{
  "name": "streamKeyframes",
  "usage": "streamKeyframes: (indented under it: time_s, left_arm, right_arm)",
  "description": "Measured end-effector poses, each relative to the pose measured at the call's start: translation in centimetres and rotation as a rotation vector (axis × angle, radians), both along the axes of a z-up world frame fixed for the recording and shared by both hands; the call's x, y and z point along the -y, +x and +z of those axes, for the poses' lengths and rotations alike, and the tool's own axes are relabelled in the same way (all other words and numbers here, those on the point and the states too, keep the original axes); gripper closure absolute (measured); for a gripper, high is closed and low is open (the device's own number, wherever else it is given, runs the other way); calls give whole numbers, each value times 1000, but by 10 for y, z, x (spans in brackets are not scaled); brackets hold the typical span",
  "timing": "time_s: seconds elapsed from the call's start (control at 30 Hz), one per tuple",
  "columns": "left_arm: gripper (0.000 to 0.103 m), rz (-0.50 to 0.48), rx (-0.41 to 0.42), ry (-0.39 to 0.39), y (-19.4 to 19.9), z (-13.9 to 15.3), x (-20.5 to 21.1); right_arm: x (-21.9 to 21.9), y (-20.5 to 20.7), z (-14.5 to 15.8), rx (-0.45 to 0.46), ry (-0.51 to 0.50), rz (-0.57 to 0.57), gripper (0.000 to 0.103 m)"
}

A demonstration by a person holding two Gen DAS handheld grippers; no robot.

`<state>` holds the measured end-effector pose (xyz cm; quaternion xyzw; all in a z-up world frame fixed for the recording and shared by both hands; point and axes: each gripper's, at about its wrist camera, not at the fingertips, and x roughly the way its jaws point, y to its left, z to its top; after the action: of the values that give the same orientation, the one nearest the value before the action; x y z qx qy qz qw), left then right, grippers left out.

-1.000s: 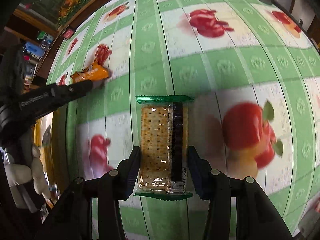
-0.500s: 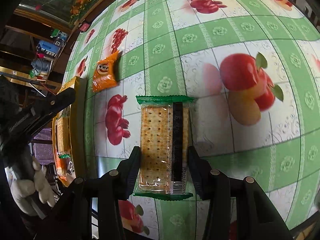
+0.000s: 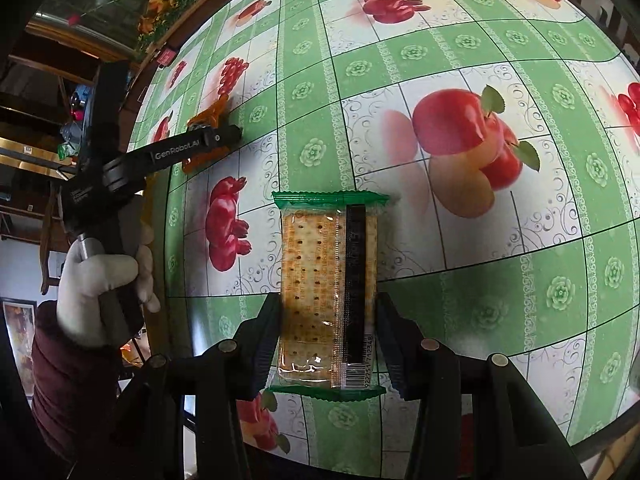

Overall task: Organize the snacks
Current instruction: 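Carry the orange bag and cracker pack toward the white tray, then lower both held snacks into the white tray and open both tools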

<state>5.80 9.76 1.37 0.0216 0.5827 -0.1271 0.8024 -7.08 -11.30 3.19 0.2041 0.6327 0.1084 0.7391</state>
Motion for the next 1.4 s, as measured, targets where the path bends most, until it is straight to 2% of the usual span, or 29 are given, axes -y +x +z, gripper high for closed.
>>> streamKeyframes:
  time_s: [0.2,0.33,0.47,0.6,0.87,1.0,1.23,1.4]
  left_arm:
    - [48,43,14,-88,-18,17,-23]
    - [48,118,39,-186,-49,47,-45]
    - [48,191,76,-228,-87,75,-70]
    - [47,275,140,-155,-131,100,-95]
    - [47,403,266,123,-211,135,-126]
    - [47,431,314,207,-234,146,-128]
    - [47,417,377,224,-243,160,-132]
    - [47,395,379,215,-231,160,-142]
  right_arm:
    - [-6,1,5,24,18,16,55]
    - [-14,0,14,49,41,40,55]
    - [-27,0,24,73,90,76,55]
    - [-50,0,35,100,133,140,55]
    - [-119,-12,50,134,216,325,56]
    - [-144,-20,57,148,236,386,56]
    - [-166,-26,71,180,225,435,56]
    - [-184,-19,77,195,206,420,55]
